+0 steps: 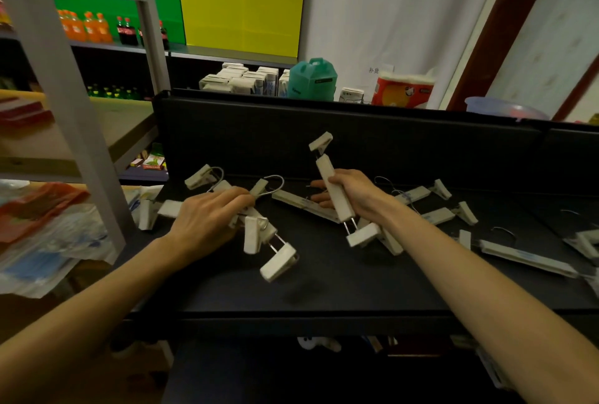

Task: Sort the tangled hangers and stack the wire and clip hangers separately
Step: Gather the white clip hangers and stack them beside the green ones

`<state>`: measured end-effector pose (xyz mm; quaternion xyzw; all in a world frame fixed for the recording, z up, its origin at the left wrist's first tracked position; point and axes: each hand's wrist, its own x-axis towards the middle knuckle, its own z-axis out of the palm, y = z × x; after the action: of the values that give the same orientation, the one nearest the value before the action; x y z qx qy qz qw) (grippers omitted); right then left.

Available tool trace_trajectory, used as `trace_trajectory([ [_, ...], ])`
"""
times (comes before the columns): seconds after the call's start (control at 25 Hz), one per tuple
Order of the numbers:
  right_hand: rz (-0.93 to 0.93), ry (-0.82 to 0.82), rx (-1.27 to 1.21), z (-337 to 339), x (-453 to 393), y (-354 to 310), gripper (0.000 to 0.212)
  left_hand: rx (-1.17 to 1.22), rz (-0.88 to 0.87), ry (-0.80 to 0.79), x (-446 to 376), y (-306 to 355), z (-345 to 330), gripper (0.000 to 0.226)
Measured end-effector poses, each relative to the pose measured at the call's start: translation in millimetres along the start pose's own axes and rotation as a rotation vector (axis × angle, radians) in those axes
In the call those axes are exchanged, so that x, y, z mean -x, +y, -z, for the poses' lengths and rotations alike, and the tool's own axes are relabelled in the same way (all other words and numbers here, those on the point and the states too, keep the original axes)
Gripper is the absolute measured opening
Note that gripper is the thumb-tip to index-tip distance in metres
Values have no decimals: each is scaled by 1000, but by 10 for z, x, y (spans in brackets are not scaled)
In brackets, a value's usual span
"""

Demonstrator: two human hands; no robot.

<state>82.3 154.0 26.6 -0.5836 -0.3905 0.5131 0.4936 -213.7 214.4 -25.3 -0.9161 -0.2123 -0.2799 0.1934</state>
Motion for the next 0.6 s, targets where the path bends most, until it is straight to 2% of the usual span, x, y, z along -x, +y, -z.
trace_trajectory([
  [0.12, 51, 38, 233, 88, 132, -15, 49, -25, 119, -111, -70, 55, -99, 72],
  [0.28, 65, 39, 425, 215, 357, 39, 55, -101, 204, -411, -328, 317, -239, 78],
  [0.44, 86, 24, 704, 410, 553, 187, 62, -126, 161, -513, -675, 449, -265, 80],
  [0.6, 113, 136, 1207, 546, 651, 244, 71, -140, 58, -606, -951, 528, -254, 60],
])
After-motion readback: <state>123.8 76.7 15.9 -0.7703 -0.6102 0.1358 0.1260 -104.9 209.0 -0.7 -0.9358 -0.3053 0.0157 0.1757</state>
